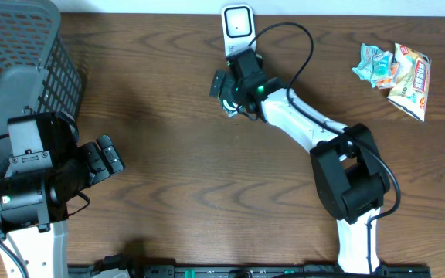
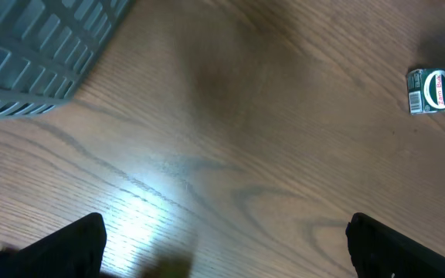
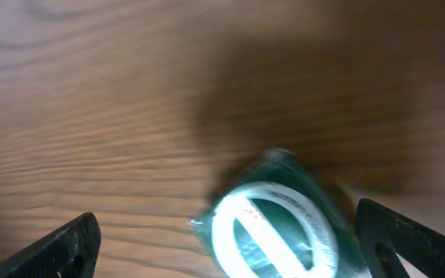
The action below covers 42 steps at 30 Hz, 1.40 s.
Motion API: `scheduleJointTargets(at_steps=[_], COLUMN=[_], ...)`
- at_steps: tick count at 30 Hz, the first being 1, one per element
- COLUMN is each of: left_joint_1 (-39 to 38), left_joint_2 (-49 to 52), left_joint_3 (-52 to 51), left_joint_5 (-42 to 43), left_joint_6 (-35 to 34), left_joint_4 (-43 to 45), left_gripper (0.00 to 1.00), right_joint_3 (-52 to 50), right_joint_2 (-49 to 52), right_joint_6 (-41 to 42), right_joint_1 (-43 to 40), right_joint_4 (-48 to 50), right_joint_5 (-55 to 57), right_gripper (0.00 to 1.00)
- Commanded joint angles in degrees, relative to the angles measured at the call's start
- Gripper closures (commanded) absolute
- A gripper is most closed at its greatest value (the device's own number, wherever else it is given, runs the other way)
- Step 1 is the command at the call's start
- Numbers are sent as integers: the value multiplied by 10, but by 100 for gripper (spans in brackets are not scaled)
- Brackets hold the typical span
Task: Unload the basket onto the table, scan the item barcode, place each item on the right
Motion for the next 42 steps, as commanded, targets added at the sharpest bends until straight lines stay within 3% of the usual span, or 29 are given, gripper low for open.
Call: scheduleJointTargets(at_steps=[1, 8, 11, 20, 28, 31, 42], left_joint_1=[3, 3, 3, 3, 3, 3, 3], left_joint_2=[0, 0, 0, 0, 0, 0, 0], left_joint_3=[-1, -1, -1, -1, -1, -1, -1], left_joint_5=[-9, -10, -9, -9, -9, -9, -9], left_joint_6=[-5, -5, -5, -5, -5, -5, -5], left_joint_4=[0, 0, 0, 0, 0, 0, 0], left_gripper=[2, 3, 2, 2, 2, 2, 3], right_joint_3=[1, 1, 1, -11, -11, -11, -11], right_joint_2=[4, 4, 4, 5, 5, 5, 4], right_joint_6=[34, 47, 54, 66, 66, 66, 66], right_joint_1=[1, 4, 6, 7, 7, 7, -2], right_joint_4=[-17, -69, -89, -115, -166, -179, -282], right_joint_5=[79, 67, 67, 72, 76, 76, 87], right_gripper=[1, 5, 11, 14, 27, 41, 43])
